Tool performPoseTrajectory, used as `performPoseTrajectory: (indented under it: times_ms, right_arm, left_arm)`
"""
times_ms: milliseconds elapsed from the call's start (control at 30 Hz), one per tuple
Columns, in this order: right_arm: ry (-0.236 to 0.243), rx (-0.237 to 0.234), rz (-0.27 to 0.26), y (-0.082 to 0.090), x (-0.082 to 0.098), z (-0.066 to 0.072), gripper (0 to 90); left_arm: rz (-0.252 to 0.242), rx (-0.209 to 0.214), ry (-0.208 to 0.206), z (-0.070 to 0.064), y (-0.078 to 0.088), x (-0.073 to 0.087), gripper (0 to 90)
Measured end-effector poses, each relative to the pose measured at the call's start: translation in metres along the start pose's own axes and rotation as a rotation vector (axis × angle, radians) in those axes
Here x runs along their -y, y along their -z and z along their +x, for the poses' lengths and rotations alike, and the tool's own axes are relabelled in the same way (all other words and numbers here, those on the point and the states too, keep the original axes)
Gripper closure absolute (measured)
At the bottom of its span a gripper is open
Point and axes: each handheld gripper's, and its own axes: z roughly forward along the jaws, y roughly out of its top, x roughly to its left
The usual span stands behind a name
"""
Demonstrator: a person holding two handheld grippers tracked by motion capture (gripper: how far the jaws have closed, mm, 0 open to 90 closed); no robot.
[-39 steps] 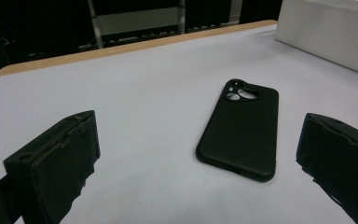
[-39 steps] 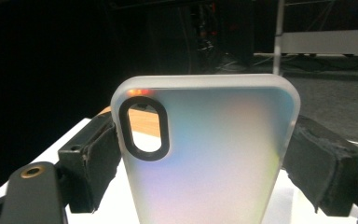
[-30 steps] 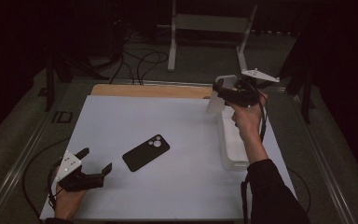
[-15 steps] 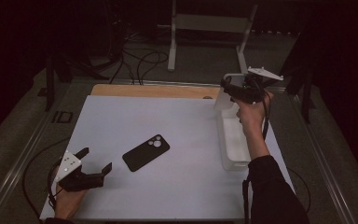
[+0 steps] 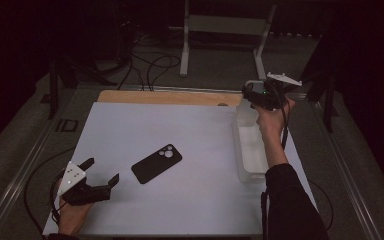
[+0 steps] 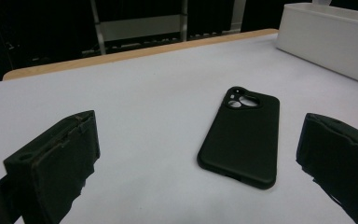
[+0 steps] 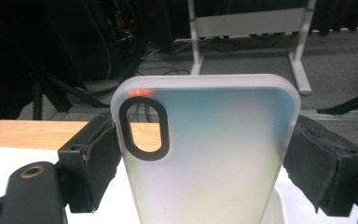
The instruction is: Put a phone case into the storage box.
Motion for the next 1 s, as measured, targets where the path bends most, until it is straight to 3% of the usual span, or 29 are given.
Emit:
performPoseTrajectory:
  times_ms: [300, 633, 1000]
  right_arm:
    - [0.002, 0.038, 0.024, -0.011, 0.008, -0.008, 16.2]
    - [-0.016, 0.073, 0.091, -0.035, 0.03, -0.017, 16.1]
    - [0.001, 0.099, 0.15, -0.051, 0.044, -0.017, 16.1]
  left_arm:
    - [0.009, 0.005, -0.007, -0.002, -0.001, 0.0, 0.2]
    - [0.009, 0.004, -0.006, -0.001, -0.001, 0.0, 0.2]
    - [0.008, 0.005, -0.005, -0.001, -0.001, 0.0, 0.2]
